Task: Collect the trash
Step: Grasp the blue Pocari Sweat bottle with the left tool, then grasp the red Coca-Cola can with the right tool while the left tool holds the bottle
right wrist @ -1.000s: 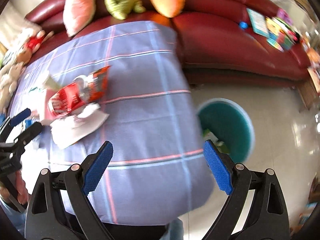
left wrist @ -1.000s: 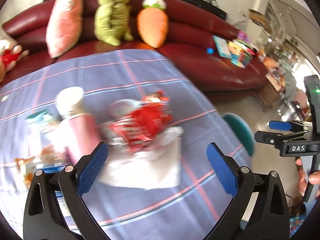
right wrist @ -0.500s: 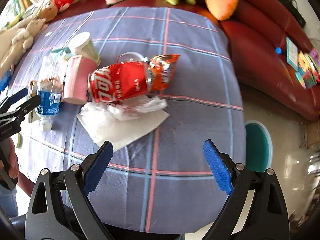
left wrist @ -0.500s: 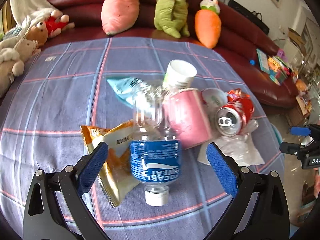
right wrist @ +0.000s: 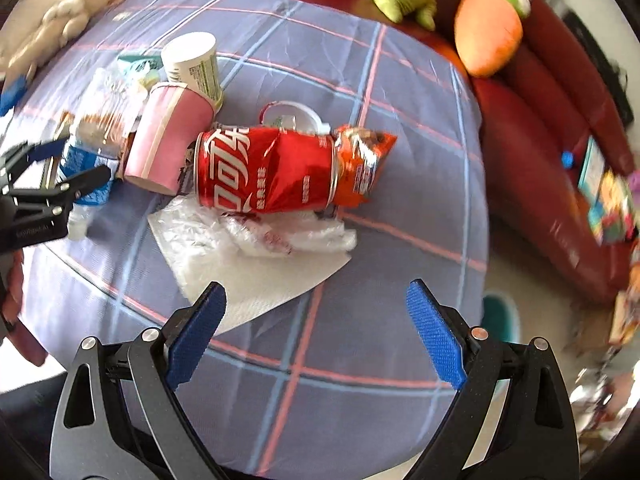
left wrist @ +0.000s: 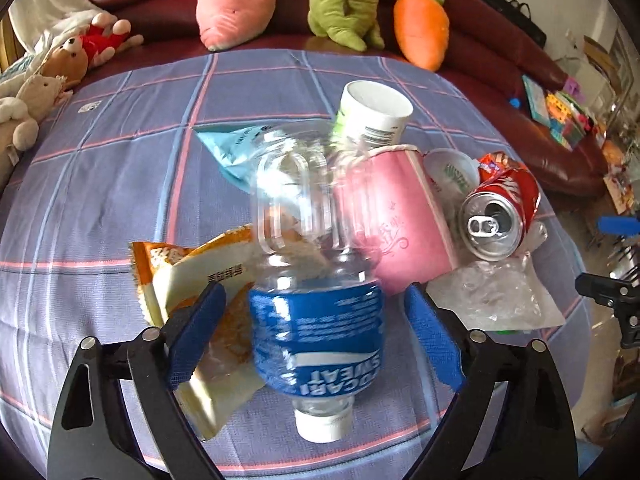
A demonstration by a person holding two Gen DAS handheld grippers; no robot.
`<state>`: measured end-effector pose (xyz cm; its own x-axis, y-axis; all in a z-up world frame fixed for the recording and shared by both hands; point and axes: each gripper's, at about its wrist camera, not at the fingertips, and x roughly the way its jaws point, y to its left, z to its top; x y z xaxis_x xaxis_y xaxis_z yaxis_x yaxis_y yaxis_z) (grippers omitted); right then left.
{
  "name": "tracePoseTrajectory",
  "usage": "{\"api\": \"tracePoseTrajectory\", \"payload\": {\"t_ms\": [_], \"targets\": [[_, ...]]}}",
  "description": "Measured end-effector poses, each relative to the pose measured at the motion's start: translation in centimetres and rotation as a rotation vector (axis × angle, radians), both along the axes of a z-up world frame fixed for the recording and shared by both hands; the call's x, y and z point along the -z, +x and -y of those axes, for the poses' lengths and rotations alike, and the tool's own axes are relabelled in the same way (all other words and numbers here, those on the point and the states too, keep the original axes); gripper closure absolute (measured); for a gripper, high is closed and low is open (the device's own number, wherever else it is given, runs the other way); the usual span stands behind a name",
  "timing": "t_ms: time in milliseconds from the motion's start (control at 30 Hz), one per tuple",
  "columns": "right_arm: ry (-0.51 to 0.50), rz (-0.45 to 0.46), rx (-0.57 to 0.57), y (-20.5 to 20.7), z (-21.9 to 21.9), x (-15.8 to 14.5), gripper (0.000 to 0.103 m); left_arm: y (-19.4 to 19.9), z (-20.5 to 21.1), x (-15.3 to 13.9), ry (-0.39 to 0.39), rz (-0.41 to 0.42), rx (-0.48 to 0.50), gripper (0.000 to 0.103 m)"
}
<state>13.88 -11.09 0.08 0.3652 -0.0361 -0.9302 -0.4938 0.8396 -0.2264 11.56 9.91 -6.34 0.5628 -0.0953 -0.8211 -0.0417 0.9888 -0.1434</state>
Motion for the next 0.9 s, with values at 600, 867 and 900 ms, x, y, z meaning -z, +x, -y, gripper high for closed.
{"api": "tracePoseTrajectory", "payload": {"t_ms": [600,867,900], "targets": [[-0.237,-0.033,-0.654,2.4,-6.4,1.7,0.021,-1.4,-0.2,-4.3,-0.03,0.038,0.043,0.037],[-0.296,-0.087,-0.827,4.1,-8.9,4.1,0.022,-0.3,-0.7,-4.5,-0.028,0.022,0.036,0.037],[-0.289,-0.095,-0.836,4.3,-9.0,4.4,0.023,-0.2,-0.7,-4.4,-0.031,0.02,0.033,0.037]]}}
